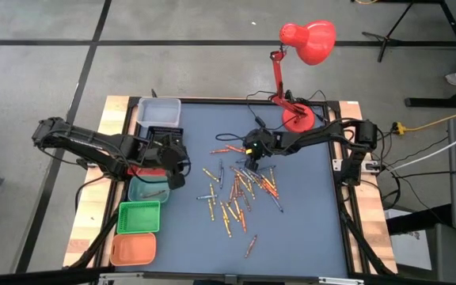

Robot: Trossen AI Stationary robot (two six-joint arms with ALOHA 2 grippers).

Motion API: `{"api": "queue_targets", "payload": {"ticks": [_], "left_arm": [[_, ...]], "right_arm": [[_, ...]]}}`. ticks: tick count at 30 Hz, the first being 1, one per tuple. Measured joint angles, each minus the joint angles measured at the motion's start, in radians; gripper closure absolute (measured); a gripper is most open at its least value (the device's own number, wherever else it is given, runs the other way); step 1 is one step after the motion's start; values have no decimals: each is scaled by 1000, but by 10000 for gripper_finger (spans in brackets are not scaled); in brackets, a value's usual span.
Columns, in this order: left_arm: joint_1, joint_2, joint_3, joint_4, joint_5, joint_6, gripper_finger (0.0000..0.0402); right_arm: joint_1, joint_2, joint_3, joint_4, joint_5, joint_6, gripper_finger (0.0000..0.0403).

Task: Sort crayons
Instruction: Put the orange crayon into the transparent bin

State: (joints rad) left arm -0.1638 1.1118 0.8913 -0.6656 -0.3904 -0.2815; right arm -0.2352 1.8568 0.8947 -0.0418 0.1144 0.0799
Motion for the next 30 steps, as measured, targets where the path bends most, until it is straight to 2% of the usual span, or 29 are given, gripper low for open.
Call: {"api": "queue_targets", "payload": {"ticks": [6, 11, 21, 30], "left_arm": [[2, 62, 0, 91, 1, 159, 317], [16, 137, 0, 148, 1, 210, 317], [74, 261, 0, 242, 0, 285, 317], [124, 308, 0, 350, 16, 329, 317]], "right_arm": [[-5, 5, 64, -34, -87, -10, 386], [-1, 11, 146, -18, -175, -14, 395], [-1, 8, 256, -9, -440, -33, 392], [31, 6, 269, 39, -491, -40, 389]]}}
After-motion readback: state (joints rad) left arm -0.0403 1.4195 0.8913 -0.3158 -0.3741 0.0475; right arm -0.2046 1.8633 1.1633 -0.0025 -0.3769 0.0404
